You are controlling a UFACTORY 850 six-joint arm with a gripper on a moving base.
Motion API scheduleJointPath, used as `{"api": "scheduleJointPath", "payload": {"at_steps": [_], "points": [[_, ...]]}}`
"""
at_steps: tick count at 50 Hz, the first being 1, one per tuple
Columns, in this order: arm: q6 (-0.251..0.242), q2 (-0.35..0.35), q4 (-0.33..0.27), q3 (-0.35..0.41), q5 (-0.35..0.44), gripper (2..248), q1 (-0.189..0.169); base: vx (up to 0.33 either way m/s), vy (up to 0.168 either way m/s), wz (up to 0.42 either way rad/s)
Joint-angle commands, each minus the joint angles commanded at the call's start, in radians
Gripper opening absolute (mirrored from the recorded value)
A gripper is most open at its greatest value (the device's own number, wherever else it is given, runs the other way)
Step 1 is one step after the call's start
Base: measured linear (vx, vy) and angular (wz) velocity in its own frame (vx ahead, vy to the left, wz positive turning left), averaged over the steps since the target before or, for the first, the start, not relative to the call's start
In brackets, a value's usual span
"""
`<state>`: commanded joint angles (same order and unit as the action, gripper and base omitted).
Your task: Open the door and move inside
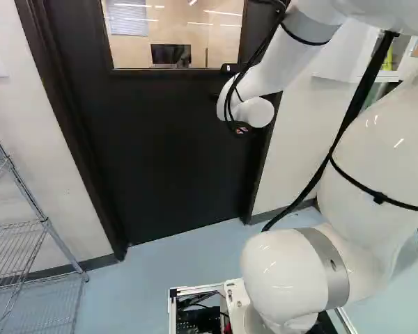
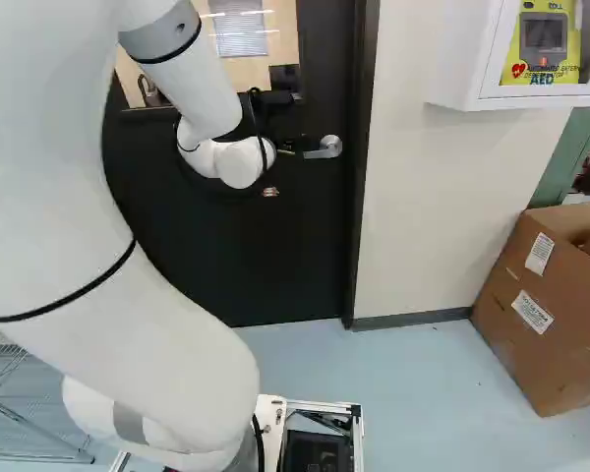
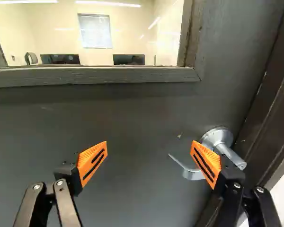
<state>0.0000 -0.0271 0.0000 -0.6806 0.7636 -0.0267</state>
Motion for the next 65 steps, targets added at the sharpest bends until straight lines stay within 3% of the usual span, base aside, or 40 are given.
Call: {"api": "scheduleJointPath", "payload": {"at_steps": [34,65], "points": [[0.0,0.083,0.0,-0.05,-0.02,247,-0.002,0.0,0.0,0.0],[0.0,0.088,0.0,0.016,-0.02,247,-0.003,0.0,0.0,0.0]]}}
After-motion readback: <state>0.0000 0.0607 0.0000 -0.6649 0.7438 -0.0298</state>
